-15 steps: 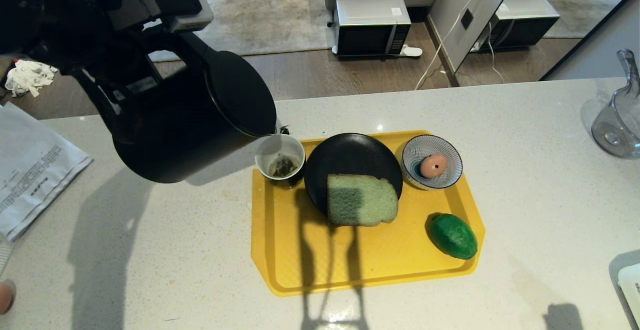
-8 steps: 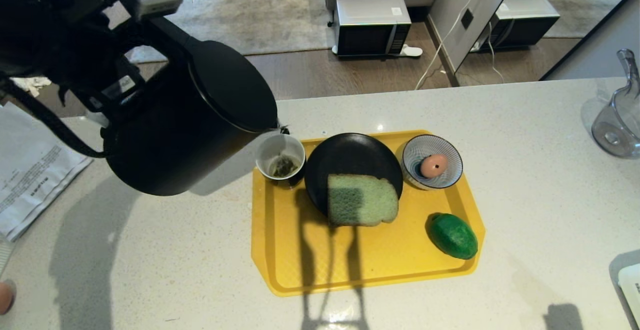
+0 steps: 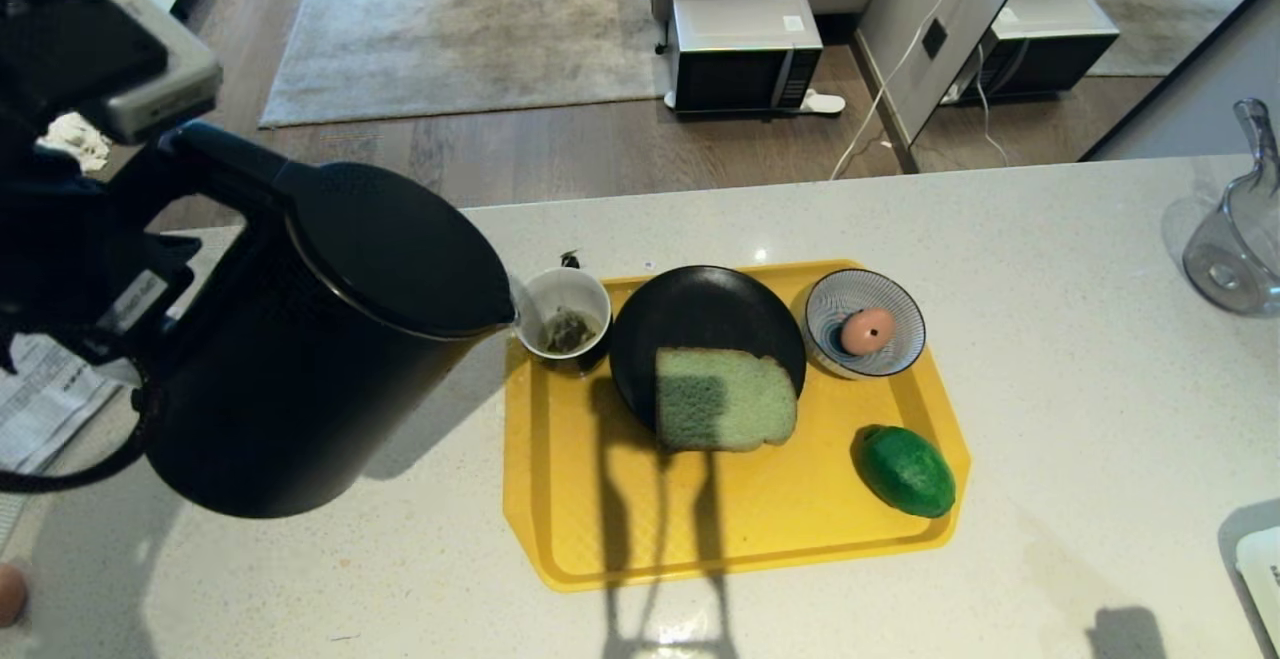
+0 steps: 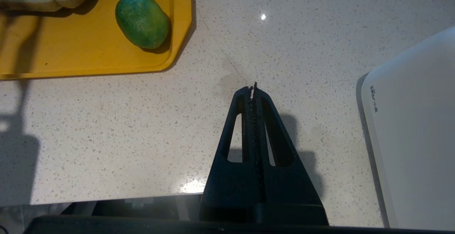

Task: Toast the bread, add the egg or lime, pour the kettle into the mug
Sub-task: Put the kettle back

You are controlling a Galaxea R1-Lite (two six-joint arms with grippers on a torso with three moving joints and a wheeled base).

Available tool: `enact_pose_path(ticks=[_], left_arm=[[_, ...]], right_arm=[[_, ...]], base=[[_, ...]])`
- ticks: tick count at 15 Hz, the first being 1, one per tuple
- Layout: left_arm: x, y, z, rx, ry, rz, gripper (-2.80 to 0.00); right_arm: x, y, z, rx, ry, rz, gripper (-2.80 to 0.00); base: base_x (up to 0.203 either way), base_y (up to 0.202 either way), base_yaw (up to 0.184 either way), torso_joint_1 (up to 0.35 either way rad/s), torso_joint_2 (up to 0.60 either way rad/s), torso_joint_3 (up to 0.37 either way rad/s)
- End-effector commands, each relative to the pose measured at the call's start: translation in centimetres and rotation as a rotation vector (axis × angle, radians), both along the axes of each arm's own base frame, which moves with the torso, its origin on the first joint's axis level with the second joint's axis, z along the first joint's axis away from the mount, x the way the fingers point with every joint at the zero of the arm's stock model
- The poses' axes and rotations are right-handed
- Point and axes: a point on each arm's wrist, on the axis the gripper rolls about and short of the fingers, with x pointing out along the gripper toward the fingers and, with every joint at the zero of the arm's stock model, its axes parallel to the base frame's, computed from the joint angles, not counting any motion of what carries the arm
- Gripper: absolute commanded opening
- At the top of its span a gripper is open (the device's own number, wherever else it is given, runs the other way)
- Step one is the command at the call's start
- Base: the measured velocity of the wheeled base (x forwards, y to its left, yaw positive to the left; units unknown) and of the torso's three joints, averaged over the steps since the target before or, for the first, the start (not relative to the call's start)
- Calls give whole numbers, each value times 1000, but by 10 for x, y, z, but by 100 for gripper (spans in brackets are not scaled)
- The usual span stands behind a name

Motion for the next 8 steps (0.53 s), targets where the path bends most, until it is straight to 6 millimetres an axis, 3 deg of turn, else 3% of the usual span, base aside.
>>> enact_pose_path(ticks=[1, 5, 8], left_arm=[[-13, 11, -25, -84, -63, 25, -280], [-4, 23, -64, -246, -258, 118, -280], [4, 46, -91, -300, -340, 144, -280]], right_arm=[[0, 0, 0, 0, -1, 0, -280], [0, 0, 0, 0, -1, 0, -280], [0, 0, 0, 0, -1, 0, -280]], base=[[0, 0, 0, 0, 0, 0], [0, 0, 0, 0, 0, 0], [0, 0, 0, 0, 0, 0]])
